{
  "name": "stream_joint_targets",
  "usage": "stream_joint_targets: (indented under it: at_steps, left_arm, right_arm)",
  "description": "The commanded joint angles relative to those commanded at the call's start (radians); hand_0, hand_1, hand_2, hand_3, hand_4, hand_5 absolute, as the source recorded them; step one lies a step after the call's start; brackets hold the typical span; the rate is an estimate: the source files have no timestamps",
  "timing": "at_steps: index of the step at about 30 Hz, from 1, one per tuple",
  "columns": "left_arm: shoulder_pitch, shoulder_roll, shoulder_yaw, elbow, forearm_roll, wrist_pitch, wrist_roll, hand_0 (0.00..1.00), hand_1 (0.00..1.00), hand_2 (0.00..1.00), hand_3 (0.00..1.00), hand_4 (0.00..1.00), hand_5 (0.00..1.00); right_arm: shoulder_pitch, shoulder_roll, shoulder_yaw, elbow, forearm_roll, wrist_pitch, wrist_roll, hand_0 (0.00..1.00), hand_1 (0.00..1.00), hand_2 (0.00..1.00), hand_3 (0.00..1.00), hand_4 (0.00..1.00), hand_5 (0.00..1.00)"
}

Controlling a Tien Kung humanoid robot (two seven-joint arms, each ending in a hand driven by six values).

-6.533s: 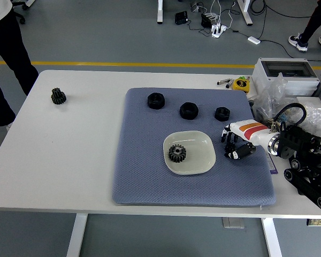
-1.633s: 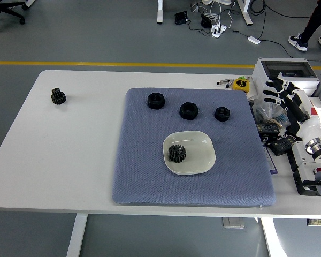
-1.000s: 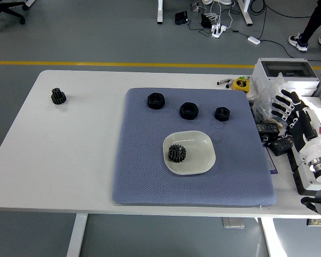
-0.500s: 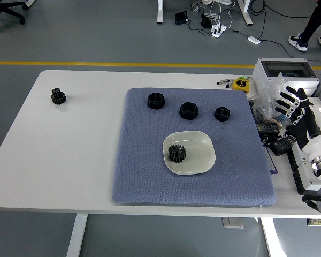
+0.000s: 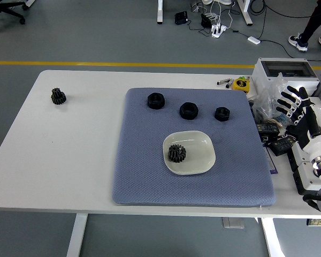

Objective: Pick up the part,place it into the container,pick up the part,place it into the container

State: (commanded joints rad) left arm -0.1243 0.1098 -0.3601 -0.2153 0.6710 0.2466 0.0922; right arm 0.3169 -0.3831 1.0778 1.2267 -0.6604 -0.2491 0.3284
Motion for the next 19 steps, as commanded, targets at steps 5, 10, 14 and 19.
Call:
stream_joint_targets:
  at_steps: [5, 10, 14, 19]
  left_arm:
    - [-0.002, 0.0, 0.001, 0.0, -0.001, 0.001, -0.001, 0.653, 0.65, 0.624, 0.555, 0.594, 0.5]
    - [-0.004, 0.0, 0.004, 0.0, -0.006, 0.001, -0.002, 0.653, 0.65, 0.625, 0.555, 0.594, 0.5]
    - [-0.004, 0.0, 0.005, 0.0, -0.008, 0.002, -0.003, 0.653, 0.65, 0.625, 0.555, 0.594, 0.5]
    - [-0.004, 0.0, 0.005, 0.0, -0.008, 0.002, -0.003, 0.653, 0.65, 0.625, 0.555, 0.594, 0.5]
  right_arm:
    - [0.002, 0.0, -0.003, 0.008, -0.001, -0.005, -0.004, 0.737, 0.751, 0.798, 0.824, 0.998, 0.903]
    - [0.004, 0.0, -0.004, 0.009, 0.0, -0.007, -0.005, 0.735, 0.751, 0.796, 0.823, 0.998, 0.901]
    - [0.004, 0.0, -0.006, 0.011, -0.001, -0.008, -0.006, 0.734, 0.75, 0.796, 0.821, 0.998, 0.894]
    - [0.006, -0.001, -0.007, 0.014, 0.0, -0.01, -0.006, 0.734, 0.75, 0.796, 0.821, 0.998, 0.894]
